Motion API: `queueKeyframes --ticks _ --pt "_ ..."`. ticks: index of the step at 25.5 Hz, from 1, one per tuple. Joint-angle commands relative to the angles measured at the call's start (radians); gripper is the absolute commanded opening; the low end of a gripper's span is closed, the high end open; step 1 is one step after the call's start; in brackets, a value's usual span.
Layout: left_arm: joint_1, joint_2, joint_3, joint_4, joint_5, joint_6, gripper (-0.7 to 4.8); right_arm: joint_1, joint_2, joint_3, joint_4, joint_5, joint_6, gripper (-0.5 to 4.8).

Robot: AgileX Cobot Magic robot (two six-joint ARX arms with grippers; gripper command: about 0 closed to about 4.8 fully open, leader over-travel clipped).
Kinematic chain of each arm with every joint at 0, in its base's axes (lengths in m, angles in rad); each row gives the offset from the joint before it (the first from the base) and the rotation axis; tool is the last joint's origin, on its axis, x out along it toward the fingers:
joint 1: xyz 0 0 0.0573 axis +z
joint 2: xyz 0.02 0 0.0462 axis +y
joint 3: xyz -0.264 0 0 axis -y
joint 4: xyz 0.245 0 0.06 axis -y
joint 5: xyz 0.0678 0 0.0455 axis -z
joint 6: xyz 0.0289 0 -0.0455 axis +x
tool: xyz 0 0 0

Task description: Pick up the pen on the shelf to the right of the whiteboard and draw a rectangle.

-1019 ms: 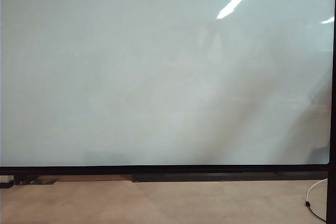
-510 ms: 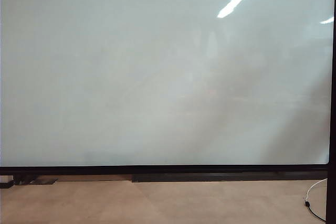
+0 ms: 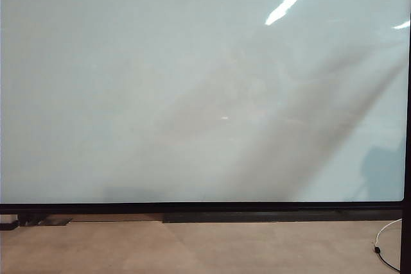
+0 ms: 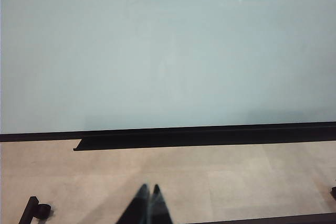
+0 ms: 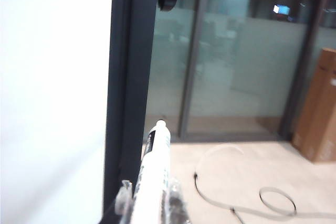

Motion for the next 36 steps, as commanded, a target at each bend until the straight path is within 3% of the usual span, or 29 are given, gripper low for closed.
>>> queueKeyframes --ticks 1,2,5,9,14,17,23,29,36 --pt "0.0 0.0 0.004 0.008 0.003 0.0 -0.05 0.159 -0.246 -0.006 -0.274 0.088 -0.021 -0.06" --pt "-0.001 0.0 0.004 0.008 0.002 0.0 -0.05 0.2 -0.288 -0.006 -0.309 0.111 -0.029 -0.06" --pt "0.0 0.0 0.004 0.008 0.003 0.0 -0.05 0.444 -0.425 -0.006 -0.397 0.162 -0.035 -0.06" --pt "0.0 0.0 0.004 0.008 0.002 0.0 -0.05 0.613 -0.414 -0.005 -0.365 0.172 -0.016 -0.06" --pt "0.0 0.0 0.004 0.008 0.002 0.0 -0.05 0.797 -0.294 -0.004 -0.247 0.176 0.01 -0.06" --pt "0.0 0.0 0.004 0.009 0.003 0.0 -0.05 0.901 -0.068 0.043 -0.093 0.085 -0.038 -0.06" --pt "0.0 0.0 0.004 0.008 0.002 0.0 -0.05 0.937 0.159 0.19 -0.078 -0.029 -0.169 -0.06" --pt "0.0 0.0 0.003 0.008 0.002 0.0 -0.05 0.967 0.263 0.296 -0.085 -0.022 -0.241 -0.06" --pt "0.0 0.0 0.004 0.008 0.002 0.0 -0.05 0.981 0.266 0.337 -0.153 0.078 -0.348 -0.06"
